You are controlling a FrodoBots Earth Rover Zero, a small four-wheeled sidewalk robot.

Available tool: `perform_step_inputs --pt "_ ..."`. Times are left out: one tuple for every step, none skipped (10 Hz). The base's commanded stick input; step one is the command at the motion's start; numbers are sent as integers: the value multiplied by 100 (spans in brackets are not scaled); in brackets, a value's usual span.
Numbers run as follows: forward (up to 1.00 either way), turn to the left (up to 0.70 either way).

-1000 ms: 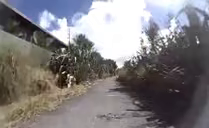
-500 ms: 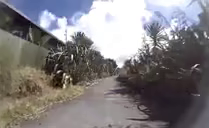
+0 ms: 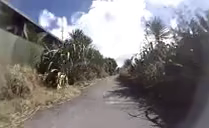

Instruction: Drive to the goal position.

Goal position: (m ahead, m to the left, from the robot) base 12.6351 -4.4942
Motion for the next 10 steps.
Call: perform_step_inputs --pt "85 0" --pt "85 0" --pt "85 0" --pt "85 0" --pt "85 0" --pt "85 0" --pt "85 0" --pt "85 -4" --pt "85 -15" --pt "85 -25"
